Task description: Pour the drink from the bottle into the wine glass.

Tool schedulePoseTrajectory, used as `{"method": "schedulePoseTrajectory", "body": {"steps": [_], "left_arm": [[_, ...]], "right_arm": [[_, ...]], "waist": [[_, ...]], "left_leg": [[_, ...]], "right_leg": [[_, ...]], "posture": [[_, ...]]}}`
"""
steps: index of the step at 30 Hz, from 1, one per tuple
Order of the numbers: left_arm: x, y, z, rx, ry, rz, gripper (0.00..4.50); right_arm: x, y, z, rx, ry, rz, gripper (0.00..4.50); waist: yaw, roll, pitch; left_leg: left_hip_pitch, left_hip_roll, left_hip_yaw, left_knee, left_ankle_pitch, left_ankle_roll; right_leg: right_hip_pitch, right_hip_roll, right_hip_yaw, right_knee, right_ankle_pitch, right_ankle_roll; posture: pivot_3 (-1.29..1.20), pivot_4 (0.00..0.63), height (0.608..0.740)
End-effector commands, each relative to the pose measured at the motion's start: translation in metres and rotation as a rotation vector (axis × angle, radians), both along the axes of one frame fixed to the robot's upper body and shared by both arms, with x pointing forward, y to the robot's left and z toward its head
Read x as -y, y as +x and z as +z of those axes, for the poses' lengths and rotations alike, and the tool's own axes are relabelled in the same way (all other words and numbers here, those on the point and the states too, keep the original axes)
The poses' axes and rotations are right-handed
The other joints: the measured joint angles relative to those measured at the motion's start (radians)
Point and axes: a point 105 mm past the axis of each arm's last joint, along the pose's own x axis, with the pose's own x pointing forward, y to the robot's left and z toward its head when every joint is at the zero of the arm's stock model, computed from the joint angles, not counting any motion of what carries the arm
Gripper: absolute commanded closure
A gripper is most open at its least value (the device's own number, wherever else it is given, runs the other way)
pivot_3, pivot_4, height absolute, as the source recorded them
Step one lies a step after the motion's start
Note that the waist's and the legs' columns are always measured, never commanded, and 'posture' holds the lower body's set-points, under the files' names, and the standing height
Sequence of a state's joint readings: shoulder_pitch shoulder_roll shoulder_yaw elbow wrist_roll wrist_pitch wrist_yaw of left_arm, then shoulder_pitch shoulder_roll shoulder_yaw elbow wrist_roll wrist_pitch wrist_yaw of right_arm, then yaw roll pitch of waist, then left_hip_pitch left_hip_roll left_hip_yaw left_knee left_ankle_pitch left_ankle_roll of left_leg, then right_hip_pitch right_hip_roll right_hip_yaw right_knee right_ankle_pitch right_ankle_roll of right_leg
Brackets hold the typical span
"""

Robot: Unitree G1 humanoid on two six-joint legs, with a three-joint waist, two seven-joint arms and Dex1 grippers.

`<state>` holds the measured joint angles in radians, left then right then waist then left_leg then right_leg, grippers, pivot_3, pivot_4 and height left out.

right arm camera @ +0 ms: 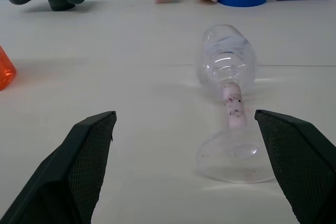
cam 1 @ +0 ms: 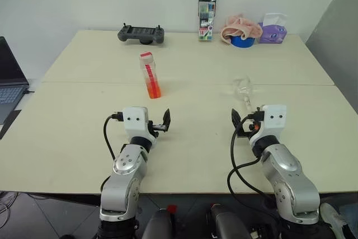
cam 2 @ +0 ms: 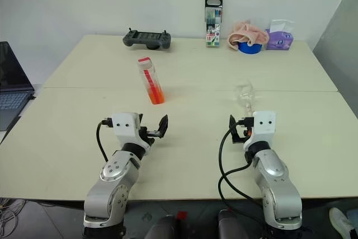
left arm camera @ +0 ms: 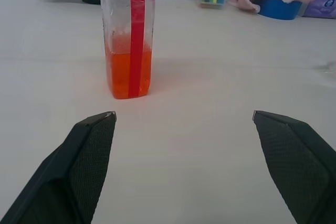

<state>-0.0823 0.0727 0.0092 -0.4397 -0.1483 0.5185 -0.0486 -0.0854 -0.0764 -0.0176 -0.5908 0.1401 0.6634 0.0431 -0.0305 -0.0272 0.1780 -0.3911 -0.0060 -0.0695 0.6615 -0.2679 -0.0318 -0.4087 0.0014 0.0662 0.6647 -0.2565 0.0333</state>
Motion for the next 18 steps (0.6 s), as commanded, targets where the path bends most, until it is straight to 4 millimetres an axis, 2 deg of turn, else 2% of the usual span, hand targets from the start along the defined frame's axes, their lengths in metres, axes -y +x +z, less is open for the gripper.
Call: {"method": "schedulePoseTrajectory", "body": {"steps": [1,5,9,11,14,18], "left_arm": [[-0.004,-0.003,0.015,0.066,0.009,0.022,0.02],[-0.008,-0.001,0.015,0.064,0.012,0.054,0.02],[-0.004,0.003,0.018,0.085,0.093,0.059,0.02],[-0.004,0.005,0.019,0.091,0.097,0.075,0.02],[-0.008,0.016,0.023,0.092,0.042,0.126,0.02],[-0.006,0.035,0.035,0.123,0.011,0.167,0.02]], "right_arm": [[-0.002,-0.005,0.013,0.054,0.002,0.018,0.0],[-0.012,-0.006,0.015,0.059,0.013,0.084,0.0],[-0.061,-0.021,0.02,0.059,-0.028,0.41,0.0],[-0.071,-0.025,0.021,0.055,-0.052,0.491,0.0],[-0.083,-0.025,0.026,0.065,-0.103,0.583,0.0],[-0.084,-0.011,0.033,0.087,-0.13,0.581,0.0]], "waist": [[0.0,0.0,0.0],[0.0,0.0,0.0],[-0.001,0.0,0.0],[0.0,0.0,0.0],[0.001,0.0,0.0],[0.002,-0.001,0.0]], "left_leg": [[0.0,0.0,0.0,0.0,0.0,0.0],[0.0,0.0,0.0,0.0,0.0,0.0],[0.0,0.0,0.0,0.0,0.0,0.0],[0.0,0.0,0.0,0.0,0.0,0.0],[0.0,0.0,-0.003,0.001,0.0,0.0],[0.0,-0.001,-0.004,0.001,0.0,0.0]], "right_leg": [[0.0,0.0,0.0,0.0,0.0,0.0],[0.0,0.0,0.0,0.0,0.0,0.0],[0.0,0.0,0.0,0.0,0.0,0.0],[0.0,0.0,-0.001,0.0,0.0,0.0],[0.002,0.0,-0.003,-0.001,0.0,0.0],[0.003,0.0,-0.005,-0.001,0.0,0.0]], "posture": [[0.0,0.15,0.74],[0.0,0.15,0.74],[0.0,0.15,0.74],[0.0,0.15,0.74],[0.0,0.15,0.74],[0.0,0.15,0.74]]}}
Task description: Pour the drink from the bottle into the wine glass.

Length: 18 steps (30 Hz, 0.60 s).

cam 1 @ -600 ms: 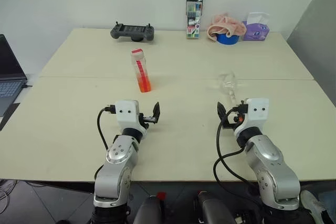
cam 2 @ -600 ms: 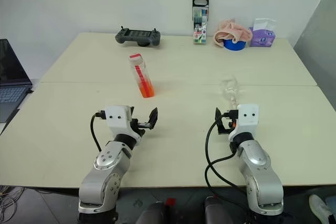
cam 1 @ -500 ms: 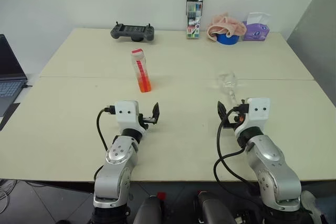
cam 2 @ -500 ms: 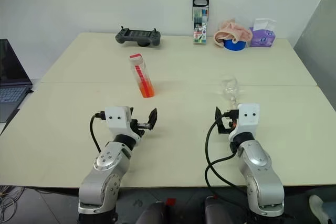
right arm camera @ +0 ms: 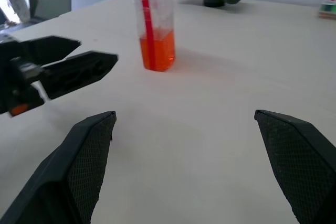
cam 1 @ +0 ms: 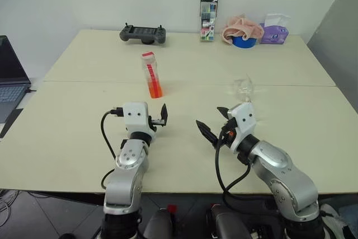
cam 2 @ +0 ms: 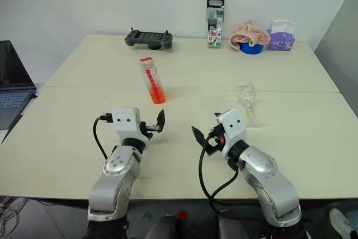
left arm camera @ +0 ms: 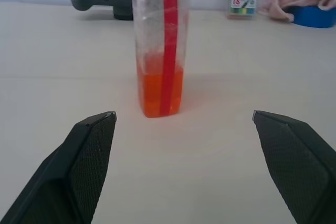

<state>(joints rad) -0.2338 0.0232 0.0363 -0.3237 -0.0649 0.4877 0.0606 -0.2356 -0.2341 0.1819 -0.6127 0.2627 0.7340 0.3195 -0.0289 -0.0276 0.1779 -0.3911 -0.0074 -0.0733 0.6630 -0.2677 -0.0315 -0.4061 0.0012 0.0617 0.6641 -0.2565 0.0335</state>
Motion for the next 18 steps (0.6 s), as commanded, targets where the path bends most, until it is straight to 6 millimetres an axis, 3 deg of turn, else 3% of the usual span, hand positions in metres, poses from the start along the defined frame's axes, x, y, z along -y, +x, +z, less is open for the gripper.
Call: {"method": "schedulePoseTrajectory", "body": {"steps": [1,10,18], "left_arm": [[-0.001,0.012,0.021,0.08,0.004,0.049,0.02],[0.004,0.048,0.044,0.147,-0.022,0.099,0.02],[0.015,0.072,0.052,0.172,-0.024,0.104,0.02]], "right_arm": [[0.0,0.008,0.013,0.054,-0.002,0.004,0.0],[0.013,0.042,0.039,0.132,0.029,-0.076,0.0],[0.011,0.06,0.053,0.187,0.026,-0.086,0.0]], "waist": [[0.0,0.0,0.0],[0.001,0.0,0.0],[0.001,0.0,0.0]], "left_leg": [[0.0,0.0,0.0,0.0,0.0,0.0],[-0.001,-0.001,-0.001,-0.001,0.0,0.0],[-0.001,-0.001,-0.002,-0.001,0.0,0.0]], "right_leg": [[0.0,0.0,0.0,0.0,0.0,0.0],[0.0,-0.001,-0.002,0.0,0.003,-0.004],[-0.001,-0.002,-0.003,0.0,0.003,-0.005]], "posture": [[0.0,0.15,0.74],[0.0,0.15,0.74],[0.0,0.15,0.74]]}}
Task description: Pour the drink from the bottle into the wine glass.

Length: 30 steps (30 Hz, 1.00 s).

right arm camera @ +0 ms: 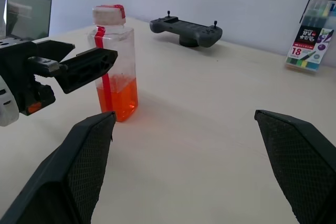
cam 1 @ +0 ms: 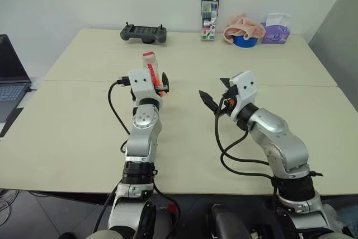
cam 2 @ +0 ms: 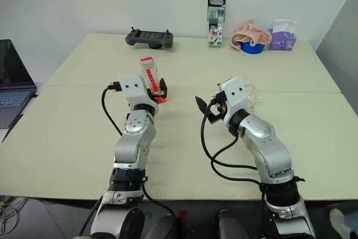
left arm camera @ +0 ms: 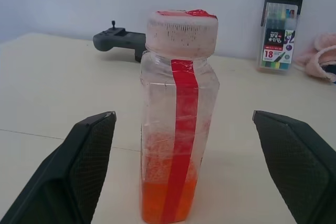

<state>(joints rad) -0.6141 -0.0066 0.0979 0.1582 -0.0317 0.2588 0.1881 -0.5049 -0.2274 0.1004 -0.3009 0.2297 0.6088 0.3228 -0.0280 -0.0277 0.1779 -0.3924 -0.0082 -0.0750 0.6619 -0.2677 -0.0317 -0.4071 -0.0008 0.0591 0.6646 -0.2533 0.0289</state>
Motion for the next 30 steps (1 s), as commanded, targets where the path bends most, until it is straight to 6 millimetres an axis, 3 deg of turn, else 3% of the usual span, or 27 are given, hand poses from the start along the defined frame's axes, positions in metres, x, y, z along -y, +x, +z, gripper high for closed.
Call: {"method": "schedulePoseTrajectory", "body": {"steps": [1,16,30], "left_arm": [[0.004,0.007,0.018,0.069,0.011,0.021,0.02],[-0.007,0.031,0.027,0.104,0.036,0.094,0.02],[-0.001,0.047,0.035,0.121,0.045,0.074,0.02]], "right_arm": [[-0.002,0.001,0.021,0.085,0.015,0.005,0.0],[-0.005,0.0,0.01,0.049,0.02,0.007,0.0],[-0.007,-0.001,-0.001,0.014,0.025,-0.007,0.0]], "waist": [[0.0,0.0,0.0],[0.001,0.0,0.0],[0.001,0.0,0.0]], "left_leg": [[0.0,0.0,0.0,0.0,0.0,0.0],[-0.003,-0.001,-0.004,0.0,0.0,0.0],[-0.006,-0.001,-0.006,0.0,0.001,-0.002]], "right_leg": [[0.0,0.0,0.0,0.0,0.0,0.0],[-0.001,-0.002,-0.006,0.0,0.0,0.0],[-0.002,-0.003,-0.014,0.0,0.0,0.0]], "posture": [[0.0,0.15,0.74],[0.0,0.15,0.74],[0.0,0.15,0.74]]}}
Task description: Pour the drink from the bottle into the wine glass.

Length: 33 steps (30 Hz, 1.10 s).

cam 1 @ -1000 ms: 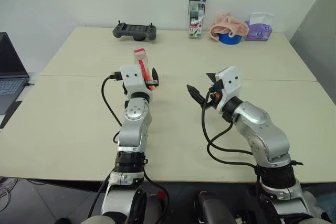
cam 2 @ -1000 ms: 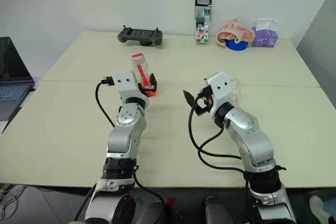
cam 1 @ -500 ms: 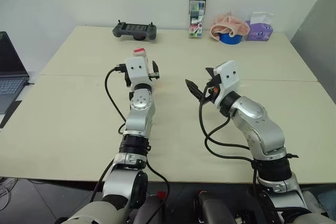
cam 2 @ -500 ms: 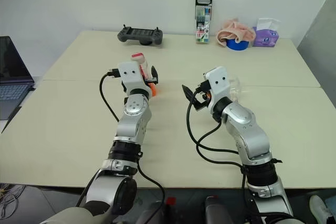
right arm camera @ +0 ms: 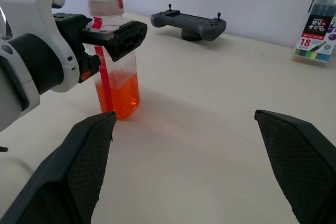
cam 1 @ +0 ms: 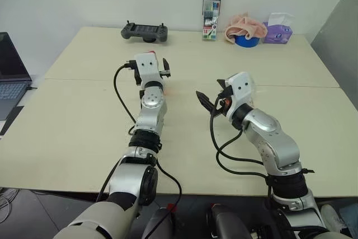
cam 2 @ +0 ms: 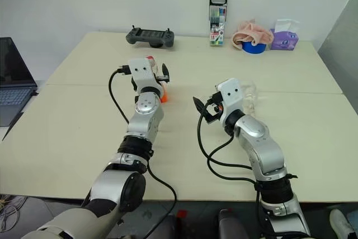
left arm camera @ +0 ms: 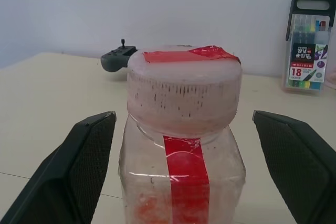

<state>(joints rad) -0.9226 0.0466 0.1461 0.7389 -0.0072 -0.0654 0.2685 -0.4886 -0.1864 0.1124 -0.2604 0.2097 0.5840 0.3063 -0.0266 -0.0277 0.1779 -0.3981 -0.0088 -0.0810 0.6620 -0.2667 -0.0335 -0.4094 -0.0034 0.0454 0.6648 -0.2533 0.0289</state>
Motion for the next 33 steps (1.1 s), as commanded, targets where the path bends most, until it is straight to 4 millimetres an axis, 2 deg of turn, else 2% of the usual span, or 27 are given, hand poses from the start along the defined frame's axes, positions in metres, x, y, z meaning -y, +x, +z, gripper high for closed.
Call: {"method": "schedulePoseTrajectory", "body": {"steps": [1,2,5,10,11,14,18,20,22,27,33], "left_arm": [[0.0,0.001,0.022,0.078,0.023,-0.003,0.02],[-0.001,0.001,0.023,0.081,0.029,0.0,0.02],[-0.005,0.003,0.022,0.072,0.018,0.01,0.59],[-0.002,0.006,0.022,0.073,0.028,-0.015,2.22],[-0.003,0.007,0.022,0.07,0.027,-0.016,2.36],[-0.005,0.008,0.022,0.073,0.029,-0.005,2.36],[-0.005,0.005,0.032,0.133,0.031,-0.039,2.36],[0.003,0.003,0.041,0.177,0.052,-0.121,2.36],[0.021,-0.003,0.048,0.222,0.097,-0.281,2.36],[0.057,-0.034,0.038,0.219,0.173,-0.675,2.36],[0.078,-0.075,0.022,0.179,0.272,-0.906,2.36]], "right_arm": [[-0.002,-0.004,0.009,0.045,0.0,0.007,0.0],[-0.003,-0.005,0.009,0.044,-0.003,0.008,0.0],[-0.002,-0.005,0.007,0.044,-0.012,0.01,0.0],[-0.001,-0.003,0.008,0.047,-0.014,0.002,0.0],[-0.001,-0.003,0.008,0.047,-0.013,0.001,0.0],[-0.001,-0.002,0.009,0.05,-0.016,-0.001,0.0],[0.002,-0.006,0.019,0.072,-0.029,0.013,0.0],[0.003,-0.01,0.029,0.084,-0.034,0.044,0.0],[0.003,-0.017,0.046,0.098,-0.023,0.094,0.0],[0.007,-0.031,0.08,0.079,0.022,0.172,0.0],[0.01,-0.03,0.088,0.02,0.035,0.144,0.0]], "waist": [[0.0,0.0,0.0],[0.0,0.0,0.0],[0.0,0.0,0.0],[0.0,0.0,0.0],[0.0,0.0,0.0],[0.0,0.0,0.0],[0.0,0.0,0.0],[0.0,0.0,0.0],[0.0,0.001,0.0],[-0.002,0.001,0.0],[-0.005,0.001,0.001]], "left_leg": [[0.0,0.0,0.0,0.0,0.0,0.0],[0.0,0.0,0.0,0.0,0.0,0.0],[0.0,0.0,0.0,0.0,0.0,0.0],[0.0,0.0,0.0,0.0,0.0,-0.001],[0.0,0.0,0.0,0.0,0.0,-0.001],[0.0,0.0,0.0,0.0,0.0,-0.001],[0.0,0.0,0.0,0.0,0.001,-0.001],[-0.001,0.0,0.0,0.0,0.001,-0.001],[-0.002,0.0,0.0,0.0,0.001,-0.001],[-0.002,0.0,0.0,-0.001,0.002,-0.004],[-0.001,0.001,-0.002,0.0,0.001,-0.001]], "right_leg": [[0.0,0.0,0.0,0.0,0.0,0.0],[0.0,0.0,0.0,0.0,0.0,0.0],[0.0,0.0,-0.001,0.0,0.0,0.0],[0.0,0.0,-0.001,0.0,0.0,0.0],[0.0,0.0,-0.001,0.0,0.0,0.0],[0.0,0.0,-0.001,0.001,0.0,0.0],[0.0,0.0,-0.001,0.001,0.0,0.0],[-0.001,0.0,-0.001,0.001,0.0,0.0],[-0.001,0.0,-0.001,0.001,0.0,0.0],[-0.002,0.0,-0.001,0.0,0.0,0.0],[-0.002,-0.001,0.0,0.002,0.0,-0.001]], "posture": [[0.0,0.15,0.74],[0.0,0.15,0.74],[0.0,0.15,0.74],[0.0,0.15,0.74],[0.0,0.15,0.74],[0.0,0.15,0.74],[0.0,0.15,0.74],[0.0,0.15,0.74],[0.0,0.15,0.74],[0.0,0.15,0.74],[0.0,0.15,0.74]]}}
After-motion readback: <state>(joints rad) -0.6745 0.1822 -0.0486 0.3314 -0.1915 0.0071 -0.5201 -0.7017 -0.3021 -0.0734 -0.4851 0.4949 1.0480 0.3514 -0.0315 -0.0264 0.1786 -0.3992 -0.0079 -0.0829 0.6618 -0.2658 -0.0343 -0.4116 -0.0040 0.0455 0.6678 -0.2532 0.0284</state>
